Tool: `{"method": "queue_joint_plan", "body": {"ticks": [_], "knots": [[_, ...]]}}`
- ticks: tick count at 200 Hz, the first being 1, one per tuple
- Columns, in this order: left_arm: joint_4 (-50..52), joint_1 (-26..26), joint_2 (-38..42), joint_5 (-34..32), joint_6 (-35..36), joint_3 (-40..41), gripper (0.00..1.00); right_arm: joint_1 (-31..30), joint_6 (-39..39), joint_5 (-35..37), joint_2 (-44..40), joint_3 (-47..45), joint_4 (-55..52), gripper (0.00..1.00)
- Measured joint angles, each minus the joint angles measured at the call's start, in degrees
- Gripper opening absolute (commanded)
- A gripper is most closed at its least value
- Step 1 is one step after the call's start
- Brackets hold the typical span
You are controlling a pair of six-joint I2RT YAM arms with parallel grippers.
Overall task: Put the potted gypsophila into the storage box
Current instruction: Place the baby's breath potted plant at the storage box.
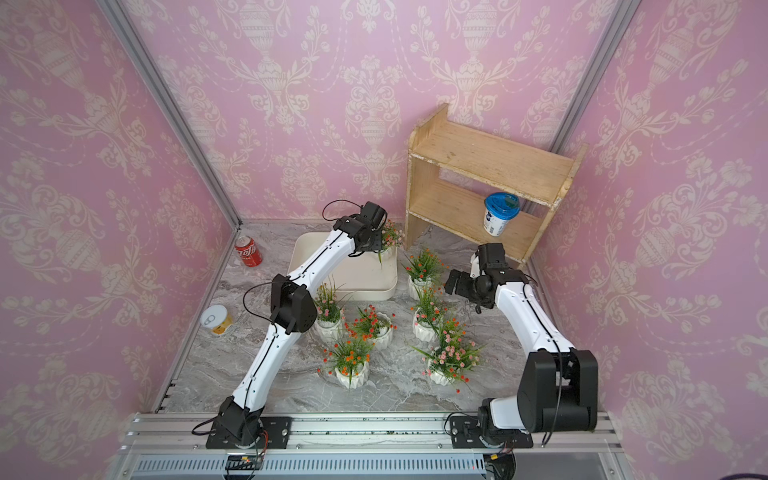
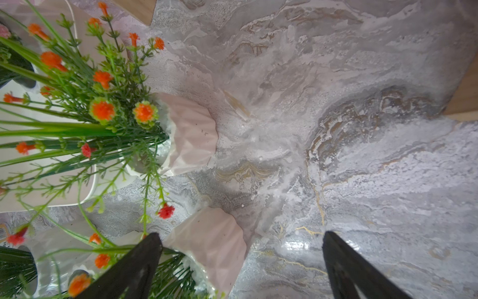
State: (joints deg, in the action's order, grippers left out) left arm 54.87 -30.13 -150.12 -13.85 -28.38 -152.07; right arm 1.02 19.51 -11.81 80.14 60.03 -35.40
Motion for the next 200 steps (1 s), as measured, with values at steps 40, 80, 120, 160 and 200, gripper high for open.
{"method": "queue_joint_plan", "body": {"ticks": [40, 80, 120, 160, 200], "knots": [[-0.02, 0.00, -1.44, -0.02, -0.09, 0.02, 0.09, 0.11, -0.04, 0.00, -0.02, 0.00, -0.02, 1.00], [-0.22, 0.00, -1.53, 0.00, -0.72, 0.02, 0.17, 0.11, -0.22, 0.00, -0.02, 0.00, -0.04, 1.00], [-1.66, -0.04, -1.53, -0.02, -1.11, 0.02, 0.24, 0.11, -0.22, -0.02, -0.02, 0.00, -0.04, 1.00], [-1.64, -0.04, -1.53, -0.04, -1.14, 0.02, 0.26, 0.11, -0.22, -0.04, -0.02, 0.00, -0.04, 1.00], [-1.40, -0.02, -1.53, -0.50, -1.14, 0.02, 0.27, 0.11, -0.22, -0.15, -0.04, 0.00, -0.09, 1.00]]}}
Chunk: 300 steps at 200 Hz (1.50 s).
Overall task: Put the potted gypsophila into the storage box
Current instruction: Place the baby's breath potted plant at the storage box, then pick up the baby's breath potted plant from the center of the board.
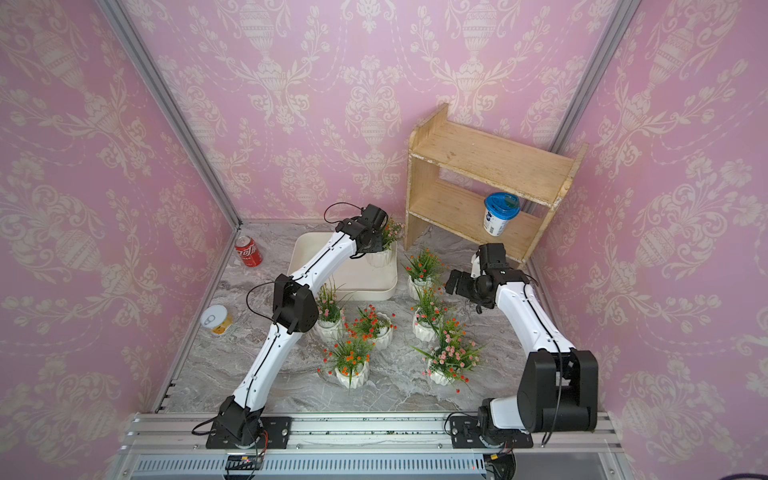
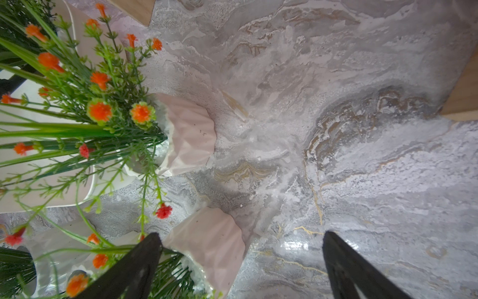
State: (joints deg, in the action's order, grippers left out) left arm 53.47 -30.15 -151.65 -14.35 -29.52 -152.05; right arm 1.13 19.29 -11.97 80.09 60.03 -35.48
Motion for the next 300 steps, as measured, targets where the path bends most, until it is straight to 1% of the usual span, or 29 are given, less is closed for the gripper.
{"method": "queue_joint_plan", "body": {"ticks": [33, 49, 77, 118, 128, 149, 158, 180, 191, 218, 237, 252, 266, 300], "knots": [[0.02, 0.02, 0.24, -0.02, -0.15, 0.39, 0.27, 0.00, 0.02, -0.24, -0.57, 0.00, -0.76, 0.99], [0.00, 0.04, 1.05, -0.02, -0.24, 1.55, 0.30, 0.00, 0.00, -0.24, -1.18, 0.00, -1.25, 1.00], [-0.02, 0.22, 3.15, 0.00, -1.22, 3.50, 0.41, 0.00, 0.02, -0.22, -2.40, 0.00, -2.10, 1.00], [-0.28, 0.81, 6.51, 0.02, -1.95, 5.44, 0.44, 0.00, 0.02, -0.09, -4.83, 0.02, -4.28, 1.00], [-0.33, 0.96, 7.61, 0.02, -2.16, 6.47, 0.44, 0.00, 0.04, -0.09, -5.51, 0.09, -4.74, 1.00], [-0.59, 1.40, 10.84, 0.07, -2.64, 10.27, 0.47, 0.00, 0.11, -0.07, -6.47, 0.70, -6.03, 1.00], [-0.94, 1.57, 12.68, 0.09, -2.75, 12.61, 0.51, 0.00, 0.26, -0.09, -6.93, 0.94, -6.43, 1.00], [-3.34, 2.34, 20.09, 0.35, -2.91, 21.92, 0.61, 0.00, 0.48, 0.00, -8.63, 1.22, -7.69, 1.00], [-5.20, 2.89, 24.59, 0.55, -3.08, 27.34, 0.68, 0.00, 0.74, 0.55, -9.73, 1.51, -8.52, 1.00], [-11.06, 4.85, 38.12, 1.44, -3.78, 41.11, 0.88, 0.00, 1.92, 2.56, -11.89, 3.02, -11.23, 1.00], [-14.08, 6.64, 47.58, 2.19, -4.70, 49.33, 0.98, -0.02, 2.25, 3.69, -11.76, 5.97, -14.27, 1.00], [-14.67, 7.98, 54.29, 2.21, -5.49, 54.82, 0.99, -0.59, 2.25, 4.96, -11.10, 9.11, -16.15, 1.00], [-14.29, 9.29, 60.19, 2.05, -5.99, 59.76, 0.99, -2.47, 2.21, 6.34, -10.19, 12.31, -17.40, 1.00], [-11.28, 11.39, 72.28, 2.03, -7.52, 71.17, 0.99, -12.09, 2.56, 8.44, -5.64, 19.06, -17.88, 1.00]]}}
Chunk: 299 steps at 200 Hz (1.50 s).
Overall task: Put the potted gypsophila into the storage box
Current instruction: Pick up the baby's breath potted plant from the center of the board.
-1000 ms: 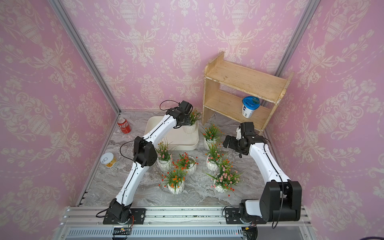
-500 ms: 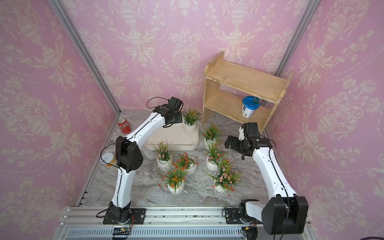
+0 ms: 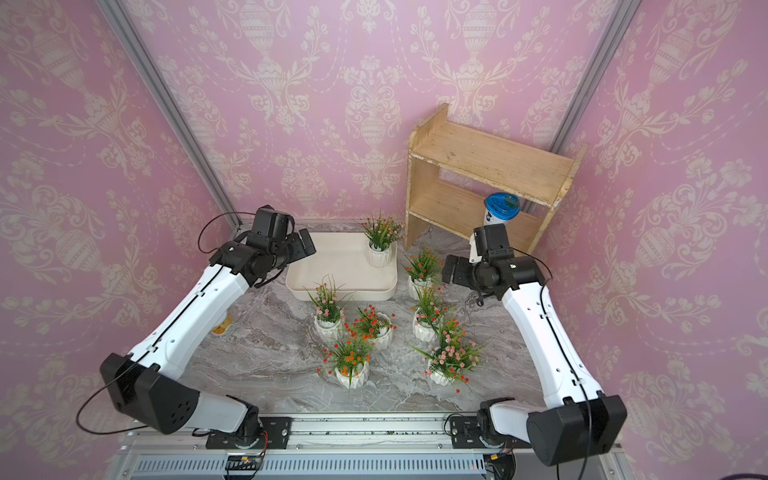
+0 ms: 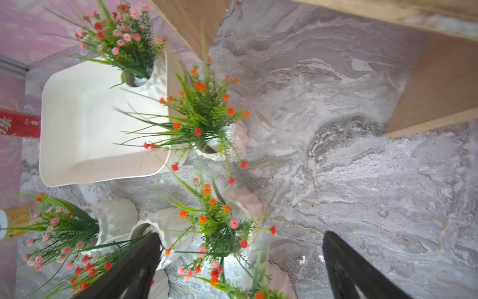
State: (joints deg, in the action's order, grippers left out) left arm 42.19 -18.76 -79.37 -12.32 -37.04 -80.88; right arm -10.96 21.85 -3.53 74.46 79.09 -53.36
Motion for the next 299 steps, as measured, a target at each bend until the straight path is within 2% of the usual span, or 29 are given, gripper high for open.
{"method": "queue_joint_plan", "body": {"ticks": [35, 73, 115, 181, 243, 299], "knots": [[5.11, 0.26, 10.62, 1.05, -0.68, 10.75, 0.99, -9.11, 1.18, 1.99, 7.28, 3.58, 1.14, 1.00], [12.59, 0.26, 20.68, 1.86, -2.60, 19.56, 0.98, -14.29, 4.20, 5.20, 12.52, 4.04, 3.72, 1.00], [17.05, -0.72, 26.43, 5.14, -5.99, 27.04, 0.93, -21.59, 6.01, 9.49, 17.40, 7.26, 6.21, 1.00], [10.45, -4.92, 20.20, 10.93, -11.02, 31.87, 0.87, -24.33, 8.31, 9.51, 21.68, 8.39, 7.65, 1.00], [2.93, -6.19, 11.45, 11.82, -12.04, 31.87, 0.81, -24.33, 8.20, 10.03, 21.20, 8.33, 7.61, 1.00], [-0.74, -7.26, 7.23, 12.00, -12.52, 31.87, 0.79, -24.33, 7.08, 10.95, 20.85, 8.28, 7.43, 1.00]]}}
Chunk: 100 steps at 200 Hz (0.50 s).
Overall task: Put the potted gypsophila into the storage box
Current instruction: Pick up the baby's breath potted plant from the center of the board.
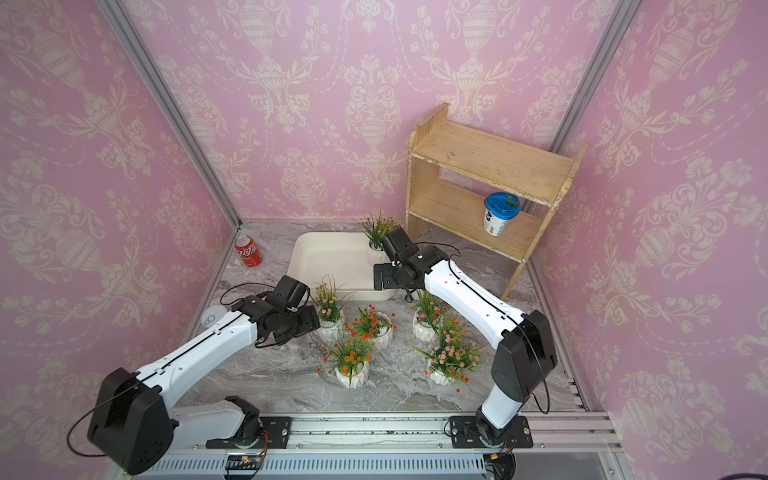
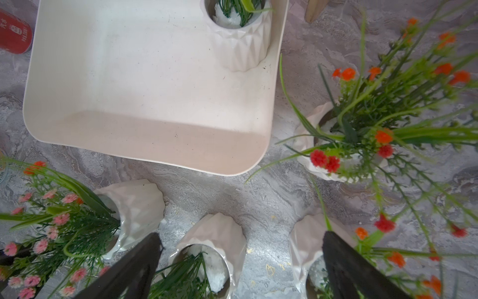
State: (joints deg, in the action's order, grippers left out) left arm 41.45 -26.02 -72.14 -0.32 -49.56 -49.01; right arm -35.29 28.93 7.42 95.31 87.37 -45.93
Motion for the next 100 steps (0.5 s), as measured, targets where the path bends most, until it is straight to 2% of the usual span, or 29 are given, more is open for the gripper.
{"method": "queue_joint_plan", "body": {"ticks": [61, 100], "knots": [[-2.51, -0.11, -1.92, 0.00, -0.90, 0.00, 0.75, 0.31, -0.42, 0.04, -0.11, -1.07, 0.00, 1.00], [-3.85, -0.48, -4.85, 0.00, -0.98, 0.00, 0.65, 0.76, -0.44, 0.04, -0.44, -1.90, 0.02, 1.00]]}}
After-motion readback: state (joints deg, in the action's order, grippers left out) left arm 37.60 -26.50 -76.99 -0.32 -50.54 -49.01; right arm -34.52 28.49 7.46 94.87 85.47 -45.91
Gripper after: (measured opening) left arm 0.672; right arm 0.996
